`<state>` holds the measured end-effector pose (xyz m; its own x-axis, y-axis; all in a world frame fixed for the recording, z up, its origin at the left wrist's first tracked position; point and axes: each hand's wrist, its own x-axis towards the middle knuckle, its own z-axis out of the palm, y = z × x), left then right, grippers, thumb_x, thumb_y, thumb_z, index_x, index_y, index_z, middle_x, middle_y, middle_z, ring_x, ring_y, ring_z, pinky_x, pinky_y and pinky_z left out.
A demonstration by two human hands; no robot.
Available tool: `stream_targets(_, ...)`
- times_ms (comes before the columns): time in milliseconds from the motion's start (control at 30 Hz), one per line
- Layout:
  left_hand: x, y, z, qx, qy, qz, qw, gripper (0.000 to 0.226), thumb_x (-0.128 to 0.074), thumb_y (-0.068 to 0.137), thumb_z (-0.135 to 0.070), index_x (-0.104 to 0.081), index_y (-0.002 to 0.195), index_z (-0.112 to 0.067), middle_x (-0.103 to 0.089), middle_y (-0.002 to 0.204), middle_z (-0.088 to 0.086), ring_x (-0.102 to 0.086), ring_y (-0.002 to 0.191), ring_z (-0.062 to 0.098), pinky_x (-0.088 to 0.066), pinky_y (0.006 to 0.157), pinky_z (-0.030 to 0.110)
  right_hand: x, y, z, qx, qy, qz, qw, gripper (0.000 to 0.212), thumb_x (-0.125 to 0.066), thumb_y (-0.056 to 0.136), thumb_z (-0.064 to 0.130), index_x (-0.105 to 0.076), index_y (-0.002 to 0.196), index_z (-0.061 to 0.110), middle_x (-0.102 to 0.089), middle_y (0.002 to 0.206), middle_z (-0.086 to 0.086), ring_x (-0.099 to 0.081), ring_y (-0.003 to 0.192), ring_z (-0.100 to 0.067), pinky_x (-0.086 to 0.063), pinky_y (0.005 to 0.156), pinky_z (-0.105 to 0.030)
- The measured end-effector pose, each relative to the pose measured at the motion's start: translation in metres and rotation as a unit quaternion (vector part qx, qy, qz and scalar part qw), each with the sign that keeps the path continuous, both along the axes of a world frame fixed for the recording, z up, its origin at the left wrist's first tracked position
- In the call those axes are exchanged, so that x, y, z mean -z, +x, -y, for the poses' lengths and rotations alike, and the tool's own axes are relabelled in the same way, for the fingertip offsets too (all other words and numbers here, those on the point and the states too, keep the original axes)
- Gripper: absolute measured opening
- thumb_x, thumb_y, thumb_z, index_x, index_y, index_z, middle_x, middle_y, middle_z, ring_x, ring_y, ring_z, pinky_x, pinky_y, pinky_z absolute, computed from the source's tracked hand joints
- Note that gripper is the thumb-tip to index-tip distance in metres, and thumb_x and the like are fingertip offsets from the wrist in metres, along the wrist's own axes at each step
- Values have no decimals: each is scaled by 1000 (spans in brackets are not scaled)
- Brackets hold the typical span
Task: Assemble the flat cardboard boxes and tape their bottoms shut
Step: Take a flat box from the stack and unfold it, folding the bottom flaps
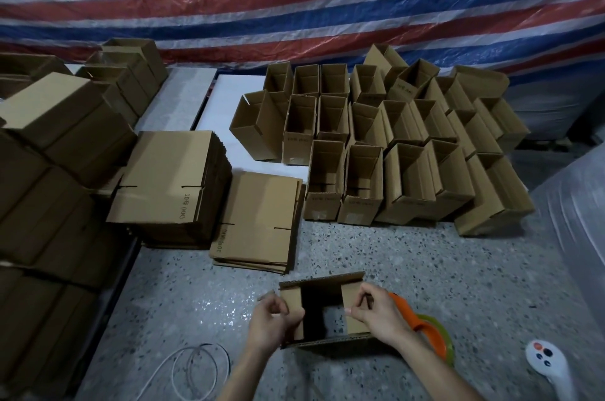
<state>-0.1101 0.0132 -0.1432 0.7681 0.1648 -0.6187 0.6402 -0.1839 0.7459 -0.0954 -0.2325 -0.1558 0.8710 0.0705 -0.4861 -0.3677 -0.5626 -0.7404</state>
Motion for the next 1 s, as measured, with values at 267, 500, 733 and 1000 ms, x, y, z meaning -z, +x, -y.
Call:
stream_targets(267, 13, 16, 16, 77, 109, 6, 991, 40, -89, 69, -6, -51, 59, -14, -64, 58, -4, -61, 53, 4, -41, 46, 14, 8, -12, 13, 66, 125, -15, 990, 48, -77, 80, -1, -66, 98, 42, -70, 103, -4, -74, 86, -23, -60, 78, -54)
stream_targets(500, 3, -12, -12, 78, -41, 44, 995, 31, -69, 88, -53, -79, 82, -24, -72, 91, -13, -66, 82, 2, -50, 67, 16, 1, -20, 20, 2, 98, 7, 995, 27, -57, 97, 50, -60, 124, 53, -38, 154, 15, -29, 146, -5, -26, 116, -25)
stream_targets(733, 15, -42, -40, 161, -86, 48, 982, 49, -84, 73, -39, -71, 121, -41, -50, 140, -18, -65, 110, 14, -51, 89, 22, 2, -31, 28, -127, 85, -38, 988, 103, -78, 62, 75, -23, 148, 57, 15, 160, 23, 8, 149, -4, -9, 125, -45)
stream_targets(1000, 20, -28, -18, 79, -33, 101, 991, 23, -82, 80, -29, -73, 100, -37, -70, 114, -13, -70, 92, 17, -52, 80, 24, 1, -15, 28, -42, 101, 52, 993, 74, -79, 58, 75, -57, 124, 50, -18, 150, 40, -19, 139, 18, -22, 113, -20)
